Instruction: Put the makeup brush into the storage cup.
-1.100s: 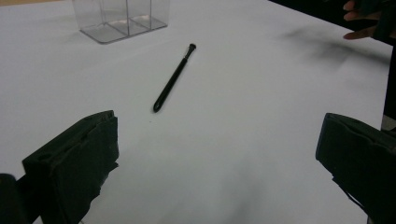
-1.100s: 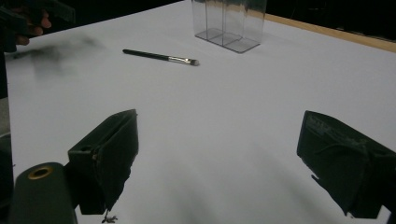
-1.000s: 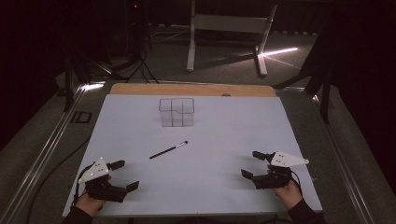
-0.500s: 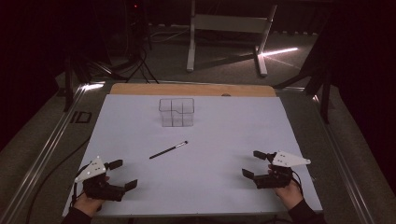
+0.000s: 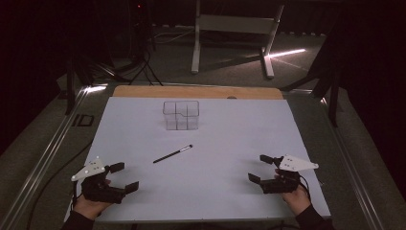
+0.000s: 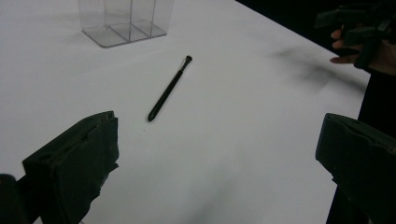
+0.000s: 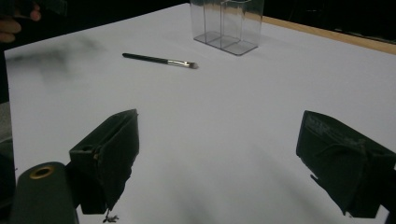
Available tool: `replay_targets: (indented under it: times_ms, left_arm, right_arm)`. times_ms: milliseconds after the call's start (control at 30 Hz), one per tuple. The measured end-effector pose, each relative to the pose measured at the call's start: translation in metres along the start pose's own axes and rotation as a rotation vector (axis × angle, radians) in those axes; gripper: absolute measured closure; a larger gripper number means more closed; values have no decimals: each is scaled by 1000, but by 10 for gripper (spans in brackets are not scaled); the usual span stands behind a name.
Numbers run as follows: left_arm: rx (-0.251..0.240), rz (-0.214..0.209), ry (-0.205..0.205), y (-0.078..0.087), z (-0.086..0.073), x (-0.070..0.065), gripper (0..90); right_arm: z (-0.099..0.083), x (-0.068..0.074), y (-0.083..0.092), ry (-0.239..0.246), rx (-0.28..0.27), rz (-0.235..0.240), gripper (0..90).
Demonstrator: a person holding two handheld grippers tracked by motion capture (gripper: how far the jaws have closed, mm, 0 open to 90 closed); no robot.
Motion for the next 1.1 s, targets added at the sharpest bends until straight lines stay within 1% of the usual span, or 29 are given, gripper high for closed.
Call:
replay_targets:
  times_ms: [33, 67, 133, 167, 200, 233, 300, 467, 600, 767, 833, 967, 1033, 1100]
  left_arm:
    - [0, 0, 0, 0, 0, 0, 7]
    - [3, 9, -8, 1, 4, 1, 7]
    - [10, -1, -9, 1, 7, 1, 7]
    - [17, 6, -13, 1, 9, 1, 7]
    - [19, 4, -21, 1, 11, 1, 7]
    - [19, 4, -21, 1, 11, 1, 7]
    - [30, 6, -39, 1, 18, 2, 7]
    - [48, 1, -54, -1, 29, 3, 7]
    - [89, -18, -64, -5, 36, 3, 7]
    - [150, -46, -84, -13, 43, 1, 7]
    - [171, -50, -95, -16, 46, 0, 7]
    - [180, -54, -104, -20, 51, -1, 8]
    - [192, -61, -113, -24, 56, -2, 7]
    - [207, -58, -130, -27, 58, -2, 7]
  right_arm:
    - [0, 0, 0, 0, 0, 0, 133]
    - [0, 0, 0, 2, 1, -1, 133]
    - [0, 0, -1, 2, 4, 2, 133]
    - [0, 0, -1, 1, 5, 3, 133]
    - [0, 0, -1, 2, 3, 2, 134]
    - [0, 0, -1, 2, 3, 2, 134]
    - [0, 1, -1, 6, 1, 3, 136]
    - [1, 1, 0, 2, -4, 6, 136]
    - [1, 1, 0, 0, -6, 6, 136]
    - [2, 1, 0, 1, -8, 6, 136]
    - [2, 1, 0, 2, -8, 6, 136]
    - [2, 1, 1, 3, -9, 5, 136]
    - [2, 1, 1, 2, -9, 6, 136]
    - [2, 1, 1, 2, -9, 6, 136]
Point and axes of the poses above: each handheld gripper's, and its own axes: y roughly backward along the jaws, z roughly out of its top, x roughly to its left, the point moved 8 cm from there along -y, roughly forward along the jaws, and after that the axes turned 1 degree about y, right-handed, at the moved point
